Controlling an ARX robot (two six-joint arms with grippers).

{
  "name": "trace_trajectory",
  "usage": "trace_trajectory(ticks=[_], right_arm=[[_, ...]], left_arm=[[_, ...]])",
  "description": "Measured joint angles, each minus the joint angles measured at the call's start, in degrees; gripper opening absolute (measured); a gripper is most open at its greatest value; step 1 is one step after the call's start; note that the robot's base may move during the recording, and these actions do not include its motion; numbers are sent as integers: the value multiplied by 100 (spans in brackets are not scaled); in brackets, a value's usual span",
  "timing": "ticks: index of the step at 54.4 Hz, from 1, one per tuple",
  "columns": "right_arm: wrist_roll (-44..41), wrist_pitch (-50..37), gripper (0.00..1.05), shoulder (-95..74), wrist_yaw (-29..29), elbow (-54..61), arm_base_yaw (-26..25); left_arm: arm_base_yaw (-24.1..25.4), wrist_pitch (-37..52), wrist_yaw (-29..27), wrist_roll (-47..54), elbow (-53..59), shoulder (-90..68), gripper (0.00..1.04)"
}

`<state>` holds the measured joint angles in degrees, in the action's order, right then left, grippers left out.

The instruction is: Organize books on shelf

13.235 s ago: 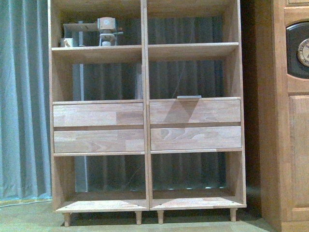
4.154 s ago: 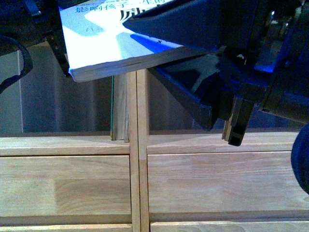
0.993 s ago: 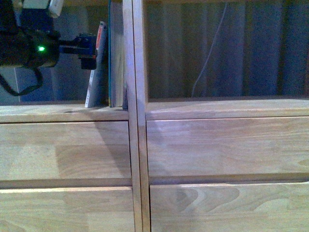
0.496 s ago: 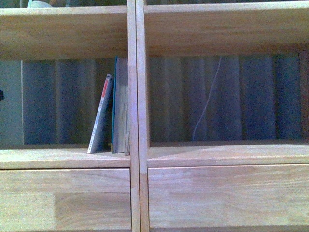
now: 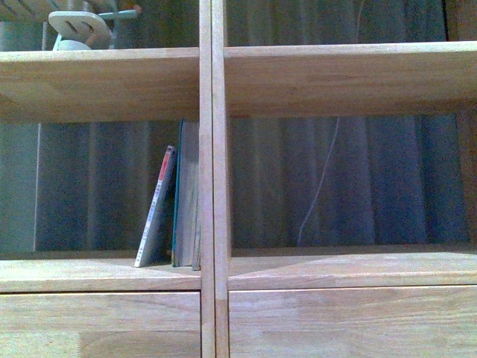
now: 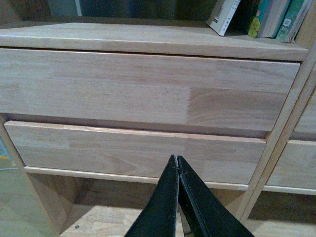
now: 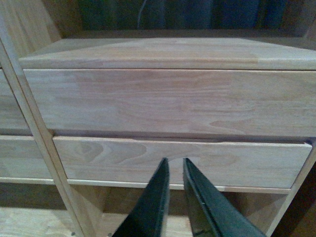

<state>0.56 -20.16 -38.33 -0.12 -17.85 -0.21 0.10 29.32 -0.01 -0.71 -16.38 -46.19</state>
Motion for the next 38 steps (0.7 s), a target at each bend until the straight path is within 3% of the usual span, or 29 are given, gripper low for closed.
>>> trace_trajectory(ticks=[2,38], right_arm=[[-15,-24,2,74,0,105,0],[-22,173,3,1513,0,1340,0]], left_arm=[[-2,13,9,2,122,105,3],[0,-501,2,9,1235,1773,3]])
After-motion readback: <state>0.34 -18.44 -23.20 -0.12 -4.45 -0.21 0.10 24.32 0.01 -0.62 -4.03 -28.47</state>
